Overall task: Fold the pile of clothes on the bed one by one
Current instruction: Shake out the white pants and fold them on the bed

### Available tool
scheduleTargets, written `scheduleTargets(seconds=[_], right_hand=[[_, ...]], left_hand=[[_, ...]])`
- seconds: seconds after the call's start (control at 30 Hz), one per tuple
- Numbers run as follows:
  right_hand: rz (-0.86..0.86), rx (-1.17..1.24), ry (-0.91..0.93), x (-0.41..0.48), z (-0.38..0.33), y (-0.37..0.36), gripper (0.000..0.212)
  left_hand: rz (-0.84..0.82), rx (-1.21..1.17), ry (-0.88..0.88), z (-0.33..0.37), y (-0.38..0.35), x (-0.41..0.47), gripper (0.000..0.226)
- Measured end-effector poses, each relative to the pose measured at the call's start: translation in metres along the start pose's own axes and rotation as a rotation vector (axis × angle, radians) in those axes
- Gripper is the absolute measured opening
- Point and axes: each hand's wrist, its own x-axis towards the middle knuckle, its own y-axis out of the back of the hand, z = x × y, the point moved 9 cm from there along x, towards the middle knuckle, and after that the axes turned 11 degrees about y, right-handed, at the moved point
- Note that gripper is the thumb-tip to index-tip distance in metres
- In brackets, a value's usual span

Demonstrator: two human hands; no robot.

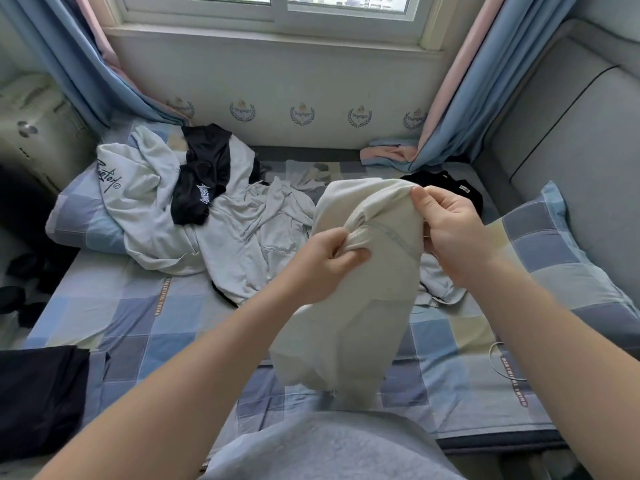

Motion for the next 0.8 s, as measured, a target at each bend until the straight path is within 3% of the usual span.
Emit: scheduleTargets(seconds=[0.17, 0.23, 0.27, 0.37, 0.43, 0.47, 0.53, 0.67, 0.8], right_hand=[[0.09, -0.162, -0.141, -0.011, 0.043, 0.005, 0.022], [0.089, -0.29, -0.107, -0.022, 0.05, -0.001, 0.009], [0.063, -0.33, -0.071, -0.029, 0.049, -0.01, 0.017], [-0.218, -0.136, -0.156, -0.056, 0.07, -0.059, 0.037], [-0.447, -0.069, -0.292, -0.078, 0.091, -0.093, 0.025], [-0.48, -0.107, -0.323, -0.083, 0.102, -0.099, 0.017], [-0.41, -0.242, -0.332, -0.082, 0.115, -0.09, 0.003], [-0.325, -0.335, -0.194, -0.06, 0.1, -0.062, 0.027], [-0.301, -0.307, -0.071, -0.033, 0.051, -0.044, 0.035]], left_hand=[[0.13, -0.109, -0.032, 0.011, 0.029, 0.001, 0.029], [0.146, -0.174, -0.027, 0.013, 0.037, 0.0, 0.024], [0.142, -0.203, -0.025, 0.013, 0.039, -0.001, 0.022], [0.11, -0.325, -0.028, 0.015, 0.043, -0.003, 0.012], [0.052, -0.43, -0.032, 0.019, 0.041, -0.004, 0.006], [0.028, -0.451, -0.037, 0.021, 0.041, -0.004, 0.006], [0.063, -0.41, -0.041, 0.023, 0.05, -0.002, 0.007], [0.425, -0.105, 0.007, 0.006, 0.105, 0.01, 0.01], [0.569, 0.074, 0.19, -0.024, 0.123, 0.015, 0.008]])
